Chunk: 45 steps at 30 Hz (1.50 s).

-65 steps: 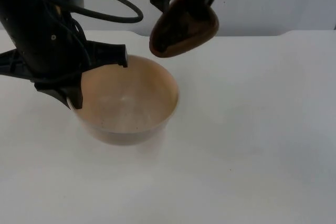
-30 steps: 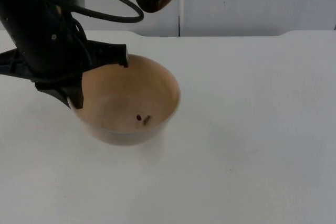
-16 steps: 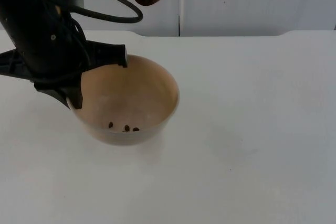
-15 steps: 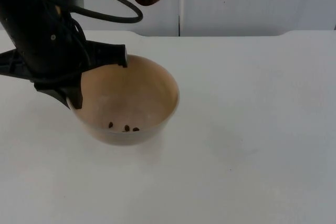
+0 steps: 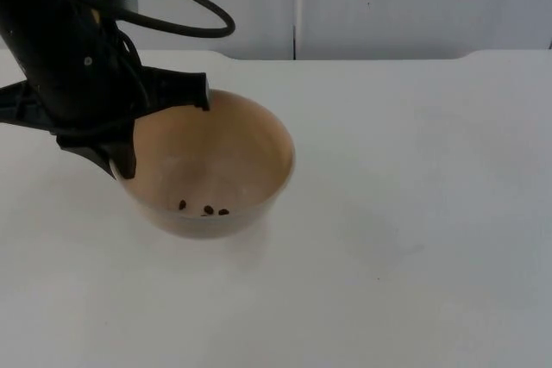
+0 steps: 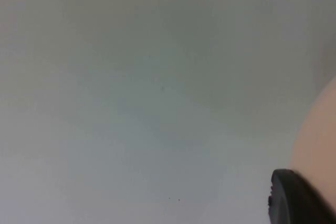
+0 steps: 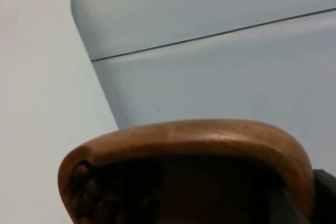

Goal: Pick up the bowl with the left hand and pour the coffee beans from the cup into the bowl with the right hand.

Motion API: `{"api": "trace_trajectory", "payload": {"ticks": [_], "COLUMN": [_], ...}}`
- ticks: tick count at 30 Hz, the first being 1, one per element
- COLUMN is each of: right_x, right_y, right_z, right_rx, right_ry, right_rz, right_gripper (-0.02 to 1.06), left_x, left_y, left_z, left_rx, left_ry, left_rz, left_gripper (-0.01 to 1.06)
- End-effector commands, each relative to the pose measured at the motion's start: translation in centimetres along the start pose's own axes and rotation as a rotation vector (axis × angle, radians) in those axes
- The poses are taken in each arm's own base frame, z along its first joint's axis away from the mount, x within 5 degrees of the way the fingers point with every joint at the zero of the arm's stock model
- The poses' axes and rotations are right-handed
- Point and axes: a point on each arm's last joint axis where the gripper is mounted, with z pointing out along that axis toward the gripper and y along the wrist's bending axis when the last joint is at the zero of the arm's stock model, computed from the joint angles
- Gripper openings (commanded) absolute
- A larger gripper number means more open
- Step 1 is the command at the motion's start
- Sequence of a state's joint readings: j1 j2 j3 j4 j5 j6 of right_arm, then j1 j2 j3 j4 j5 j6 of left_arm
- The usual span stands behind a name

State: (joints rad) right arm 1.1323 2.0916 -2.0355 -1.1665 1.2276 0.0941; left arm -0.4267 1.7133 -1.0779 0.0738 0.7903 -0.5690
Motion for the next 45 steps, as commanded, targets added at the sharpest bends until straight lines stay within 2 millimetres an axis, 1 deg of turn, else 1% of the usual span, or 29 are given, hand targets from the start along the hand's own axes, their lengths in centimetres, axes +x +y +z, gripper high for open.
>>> {"api": "trace_trajectory", "payload": {"ticks": [1, 9, 18, 25, 45], "right_x": [-0.2, -0.1, -0.1, -0.1, 0.1], "right_y": [-0.5, -1.7, -1.9, -1.8, -0.7], "right_z": [-0.5, -1.0, -1.0, -1.0, -0.8], "right_rx": [0.032, 0.078, 0.102, 0.088, -0.039], "right_ry": [-0.022, -0.032, -0.034, -0.033, -0.020], "right_rz": [-0.011, -0.020, -0.017, -0.012, 0.031], "right_gripper": [0.00, 0.00, 0.00, 0.00, 0.00], "left_x": [-0.1, -0.1, -0.1, -0.1, -0.1], "left_y": [-0.2, -0.2, -0.2, -0.3, -0.3], "left_z": [-0.3, -0.3, -0.3, -0.3, -0.3], "left_rx": [0.015, 0.017, 0.017, 0.018, 0.019], "left_ry": [-0.016, -0.018, -0.018, -0.019, -0.021], "left_rz": [-0.012, -0.012, -0.012, -0.012, -0.012], "left_gripper": [0.00, 0.00, 0.00, 0.00, 0.00]}}
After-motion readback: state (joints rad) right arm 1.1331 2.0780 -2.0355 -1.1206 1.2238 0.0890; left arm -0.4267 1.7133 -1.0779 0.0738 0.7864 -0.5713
